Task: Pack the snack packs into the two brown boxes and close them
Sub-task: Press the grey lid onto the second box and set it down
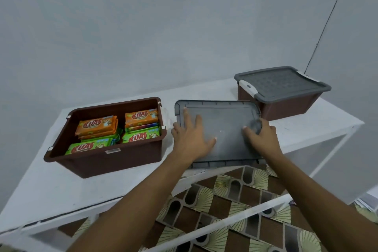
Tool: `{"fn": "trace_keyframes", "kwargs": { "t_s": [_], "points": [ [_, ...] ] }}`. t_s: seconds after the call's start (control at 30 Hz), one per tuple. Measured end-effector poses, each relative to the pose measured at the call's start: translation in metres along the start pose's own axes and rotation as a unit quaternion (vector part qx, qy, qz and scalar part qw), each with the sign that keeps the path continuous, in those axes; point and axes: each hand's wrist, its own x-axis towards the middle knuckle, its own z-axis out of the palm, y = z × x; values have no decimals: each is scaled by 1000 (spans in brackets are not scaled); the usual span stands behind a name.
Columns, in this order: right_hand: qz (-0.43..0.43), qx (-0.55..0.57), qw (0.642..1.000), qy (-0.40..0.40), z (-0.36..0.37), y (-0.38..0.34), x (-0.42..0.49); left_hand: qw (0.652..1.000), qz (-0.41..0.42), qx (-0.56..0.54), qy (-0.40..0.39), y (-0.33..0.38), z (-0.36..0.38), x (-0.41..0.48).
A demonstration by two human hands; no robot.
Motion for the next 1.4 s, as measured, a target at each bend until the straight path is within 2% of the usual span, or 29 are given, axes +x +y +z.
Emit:
{"fn": "trace_keyframes", "kwargs": {
  "t_s": [0.1,0.17,0.27,0.43,0.6,0.7,0.77,0.83,0.9,0.93,0.97,1.0,1.1,1.2,1.27,1.33,1.4],
  "points": [
    [-13,23,997,66,-8,-15,-3,996,5,-61,65,8,-24,-2],
    [-24,37,996,79,-13,-24,-5,985,1,-124,120,10,-42,-2],
    [-57,105,991,67,-19,-40,-7,960,-20,-214,179,2,-75,3],
    [-93,237,967,31,-15,-86,-12,897,-37,-354,261,-43,-128,10],
    [-97,347,933,18,-4,-142,-14,842,-59,-407,349,-94,-168,-2],
    [-122,387,914,-15,5,-174,-20,812,-65,-458,356,-122,-183,-8],
    [-125,383,914,-54,14,-195,-25,771,-78,-519,360,-139,-191,-15],
    [-110,381,913,-99,23,-209,-29,716,-105,-586,363,-157,-199,-25],
    [-85,419,894,-136,33,-218,-31,663,-124,-655,340,-182,-205,-35],
    [-74,430,886,-156,39,-221,-33,651,-134,-675,322,-197,-206,-40],
    [-66,422,887,-174,45,-221,-35,656,-147,-675,303,-210,-204,-43],
    [-62,406,891,-193,53,-221,-38,681,-165,-652,290,-223,-200,-45],
    [-61,333,919,-201,86,-213,-41,809,-219,-471,277,-261,-176,-50],
    [-109,193,963,-152,120,-203,-44,879,-219,-332,265,-278,-152,-58],
    [-157,114,974,-119,134,-198,-48,914,-218,-233,251,-283,-138,-58],
    [-183,70,976,-93,146,-196,-47,928,-242,-150,239,-293,-130,-57],
    [-165,41,982,-76,148,-195,-45,914,-278,-198,218,-302,-128,-57]
  ]
}}
